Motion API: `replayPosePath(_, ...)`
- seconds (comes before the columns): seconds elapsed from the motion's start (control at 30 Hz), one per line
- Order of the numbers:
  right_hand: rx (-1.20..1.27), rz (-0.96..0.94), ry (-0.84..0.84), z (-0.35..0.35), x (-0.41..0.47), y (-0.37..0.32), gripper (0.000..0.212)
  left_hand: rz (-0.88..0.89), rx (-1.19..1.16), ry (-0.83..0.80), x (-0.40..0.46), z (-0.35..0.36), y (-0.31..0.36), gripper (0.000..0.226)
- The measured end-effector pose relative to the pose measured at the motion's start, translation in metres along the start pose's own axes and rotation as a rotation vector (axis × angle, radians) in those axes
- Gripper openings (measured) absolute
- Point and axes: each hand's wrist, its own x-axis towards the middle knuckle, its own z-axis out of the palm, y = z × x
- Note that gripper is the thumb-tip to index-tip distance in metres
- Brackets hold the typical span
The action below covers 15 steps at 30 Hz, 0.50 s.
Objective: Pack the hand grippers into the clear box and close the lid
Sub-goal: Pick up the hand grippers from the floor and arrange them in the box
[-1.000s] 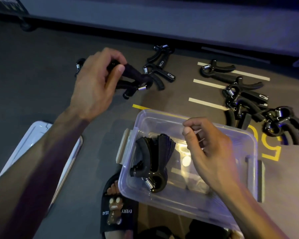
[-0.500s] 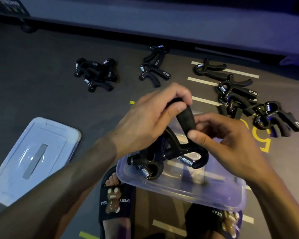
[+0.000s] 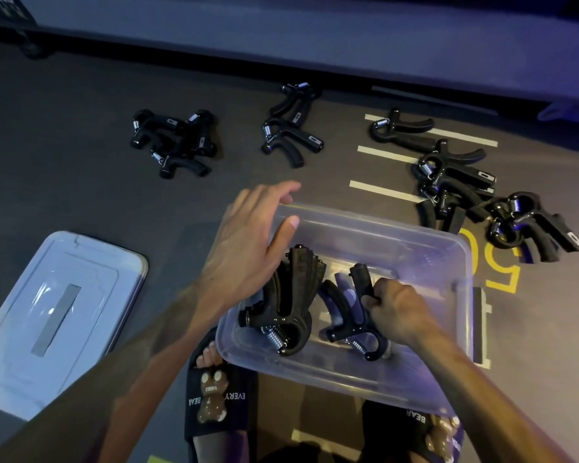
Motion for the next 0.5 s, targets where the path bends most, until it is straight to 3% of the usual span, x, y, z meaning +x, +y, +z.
replayPosePath(0.27,0.159,0.098,-0.051,0.018,0.018,-0.005,0.031,-0.032,-0.014,0.019,-0.004,0.008,-0.009,0.038)
replayPosePath(0.5,-0.055,0.018,-0.061,0.021,0.011,-0.016,0.027,-0.053,-0.004,0.039,-0.004,0.015,-0.013,0.035)
